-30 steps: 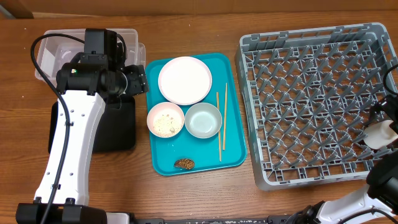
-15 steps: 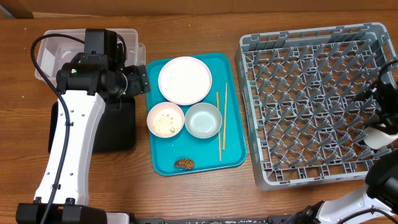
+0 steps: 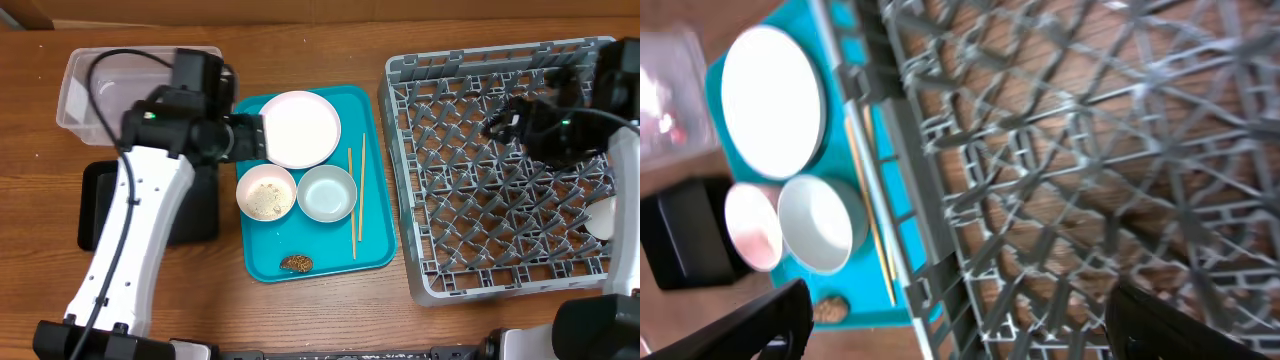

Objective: Sort waste into correct bins and load items into the dishwasher

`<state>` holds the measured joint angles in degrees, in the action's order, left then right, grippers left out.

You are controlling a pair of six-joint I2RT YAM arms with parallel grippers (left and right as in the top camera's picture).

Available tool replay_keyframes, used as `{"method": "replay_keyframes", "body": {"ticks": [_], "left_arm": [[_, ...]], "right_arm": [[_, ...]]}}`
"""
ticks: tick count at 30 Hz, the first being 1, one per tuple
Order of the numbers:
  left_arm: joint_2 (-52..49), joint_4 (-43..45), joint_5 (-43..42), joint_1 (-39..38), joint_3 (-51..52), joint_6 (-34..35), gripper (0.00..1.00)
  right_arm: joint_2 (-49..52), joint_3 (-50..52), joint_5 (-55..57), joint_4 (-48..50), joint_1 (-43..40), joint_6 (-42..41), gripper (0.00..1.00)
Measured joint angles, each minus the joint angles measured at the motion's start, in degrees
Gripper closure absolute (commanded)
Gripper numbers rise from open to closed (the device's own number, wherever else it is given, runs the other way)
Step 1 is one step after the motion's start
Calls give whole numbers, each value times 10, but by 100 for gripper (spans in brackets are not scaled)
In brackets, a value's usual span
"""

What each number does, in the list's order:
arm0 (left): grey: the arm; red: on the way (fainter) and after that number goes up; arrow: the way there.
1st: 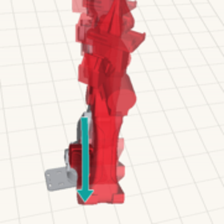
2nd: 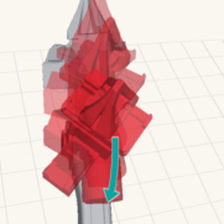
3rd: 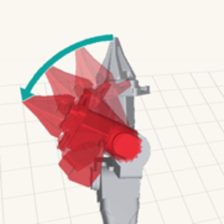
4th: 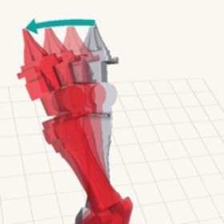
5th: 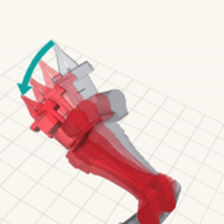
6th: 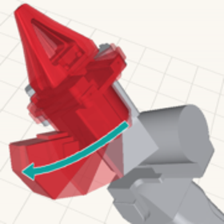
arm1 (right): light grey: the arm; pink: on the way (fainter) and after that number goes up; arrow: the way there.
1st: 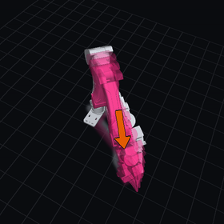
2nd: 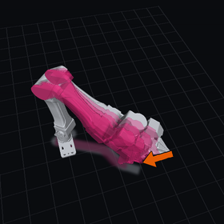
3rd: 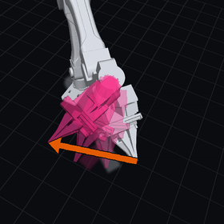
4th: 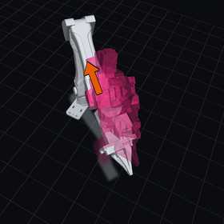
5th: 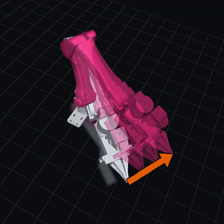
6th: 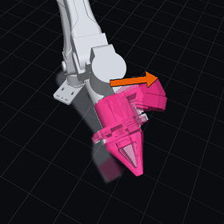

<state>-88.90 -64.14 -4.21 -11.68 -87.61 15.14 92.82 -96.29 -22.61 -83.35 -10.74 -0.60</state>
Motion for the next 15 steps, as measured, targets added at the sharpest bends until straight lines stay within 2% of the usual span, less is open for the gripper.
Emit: {"method": "replay_keyframes", "body": {"ticks": [7, 15], "left_arm": [[-14, -5, 5, -46, 0, -9, 16], [-17, -10, 7, -47, 0, -17, 17]], "right_arm": [[2, 1, 45, 5, 92, -3, 4], [2, 1, 80, 3, 97, -9, 1]]}}
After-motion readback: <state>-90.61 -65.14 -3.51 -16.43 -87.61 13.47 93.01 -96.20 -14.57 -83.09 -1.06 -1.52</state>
